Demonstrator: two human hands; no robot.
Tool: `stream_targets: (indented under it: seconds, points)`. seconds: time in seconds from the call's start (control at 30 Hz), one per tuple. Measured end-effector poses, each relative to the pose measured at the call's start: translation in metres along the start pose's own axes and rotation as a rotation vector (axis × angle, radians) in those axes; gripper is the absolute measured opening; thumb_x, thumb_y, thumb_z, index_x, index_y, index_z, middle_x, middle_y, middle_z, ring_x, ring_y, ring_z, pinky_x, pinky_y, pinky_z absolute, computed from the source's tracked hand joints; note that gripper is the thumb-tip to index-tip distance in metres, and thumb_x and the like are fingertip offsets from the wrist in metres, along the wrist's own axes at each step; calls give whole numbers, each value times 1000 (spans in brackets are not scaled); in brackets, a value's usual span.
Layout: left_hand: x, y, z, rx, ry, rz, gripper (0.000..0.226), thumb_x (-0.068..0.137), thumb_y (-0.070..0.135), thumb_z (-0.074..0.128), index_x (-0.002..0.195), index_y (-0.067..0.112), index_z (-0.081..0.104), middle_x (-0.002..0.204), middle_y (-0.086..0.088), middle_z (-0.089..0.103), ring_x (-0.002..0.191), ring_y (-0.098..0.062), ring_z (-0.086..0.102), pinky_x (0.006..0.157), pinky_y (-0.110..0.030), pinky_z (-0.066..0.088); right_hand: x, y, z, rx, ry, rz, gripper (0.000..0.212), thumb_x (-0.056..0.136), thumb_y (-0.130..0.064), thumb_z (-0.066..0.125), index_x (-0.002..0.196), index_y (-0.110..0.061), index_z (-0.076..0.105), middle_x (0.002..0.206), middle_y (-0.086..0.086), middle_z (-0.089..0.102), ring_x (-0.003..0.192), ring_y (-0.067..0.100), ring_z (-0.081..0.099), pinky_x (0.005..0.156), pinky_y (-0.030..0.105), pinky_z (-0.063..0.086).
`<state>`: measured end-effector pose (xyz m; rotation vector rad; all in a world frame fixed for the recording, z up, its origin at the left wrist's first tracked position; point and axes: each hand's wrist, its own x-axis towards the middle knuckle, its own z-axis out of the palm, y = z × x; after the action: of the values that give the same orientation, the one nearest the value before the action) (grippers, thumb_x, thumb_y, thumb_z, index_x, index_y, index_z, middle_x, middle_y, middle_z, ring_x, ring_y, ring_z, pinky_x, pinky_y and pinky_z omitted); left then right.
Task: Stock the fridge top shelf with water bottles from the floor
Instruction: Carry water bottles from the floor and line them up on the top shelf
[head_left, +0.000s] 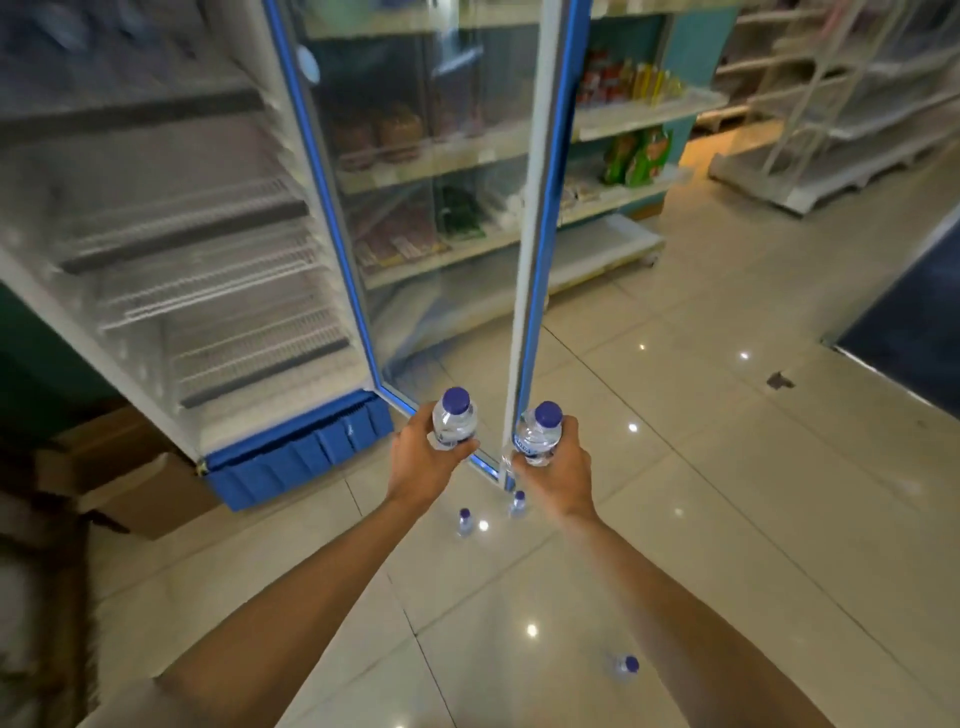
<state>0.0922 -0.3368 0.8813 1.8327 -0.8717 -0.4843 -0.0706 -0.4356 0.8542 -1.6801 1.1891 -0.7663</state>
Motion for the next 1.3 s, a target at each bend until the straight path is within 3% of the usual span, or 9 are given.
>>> stream_targets:
  seconds: [0.13, 0.27, 0.4, 0.63, 0.8, 0.9, 1.03, 1.2, 1.3]
  points:
    - [26, 19, -74, 24, 167, 20, 54, 62, 54, 83, 107, 33, 61, 95, 18, 68, 91, 1, 62, 80, -26, 52, 16, -65, 40, 60, -36, -139, 51, 70, -22, 83, 108, -32, 49, 92, -12, 69, 83, 5, 67, 74, 25, 54]
    - [46, 34, -151, 36, 268, 60, 53, 61, 57, 83, 105, 34, 63, 92, 18, 70, 90, 1, 64, 80, -31, 56, 30, -130, 85, 149, -59, -239, 51, 73, -17, 83, 113, -28, 54, 94, -11, 69, 83, -3, 66, 76, 19, 50]
    - [62, 43, -218, 115, 351, 79, 53, 62, 58, 81, 104, 33, 60, 91, 20, 68, 90, -3, 65, 80, -31, 55, 45, -187, 132, 248, -110, -328, 51, 72, -13, 83, 113, -28, 56, 100, -9, 70, 89, 3, 68, 81, 23, 53]
    - [110, 45, -307, 247, 503, 108, 62, 65, 59, 78, 116, 31, 58, 101, 17, 67, 92, -4, 63, 80, -30, 54, 90, -275, 208, 295, -228, -470, 53, 74, -19, 86, 117, -29, 57, 99, -16, 69, 88, -9, 64, 75, 5, 46]
    - [175, 44, -347, 194, 577, 93, 71, 58, 70, 70, 115, 29, 59, 107, 11, 69, 95, -7, 64, 85, -34, 54, 150, -324, 256, 311, -236, -516, 52, 74, -21, 86, 117, -29, 57, 102, -17, 68, 89, -10, 64, 75, 6, 48]
    - [224, 50, -365, 230, 619, 110, 64, 65, 59, 77, 117, 25, 60, 107, 8, 69, 93, -9, 64, 83, -32, 53, 197, -350, 283, 317, -264, -556, 54, 75, -22, 85, 120, -30, 55, 101, -22, 65, 89, -17, 60, 74, 3, 44]
    - [294, 67, -384, 261, 668, 107, 60, 65, 52, 82, 114, 25, 59, 104, 8, 70, 93, -11, 64, 83, -35, 53, 262, -389, 310, 338, -338, -576, 59, 77, -19, 84, 128, -26, 55, 109, -16, 68, 96, -7, 65, 82, 15, 51]
    - [376, 80, -395, 271, 740, 88, 62, 64, 57, 81, 108, 28, 49, 100, 10, 67, 95, -16, 65, 79, -42, 55, 330, -428, 337, 306, -345, -633, 48, 79, -11, 82, 118, -19, 56, 100, -12, 66, 83, -19, 60, 68, 0, 43]
    - [411, 81, -396, 233, 791, 95, 66, 65, 54, 81, 110, 22, 45, 98, 10, 64, 90, -16, 64, 76, -39, 54, 362, -440, 359, 272, -327, -645, 52, 77, -20, 84, 119, -27, 54, 111, -6, 61, 93, -6, 61, 80, 10, 48]
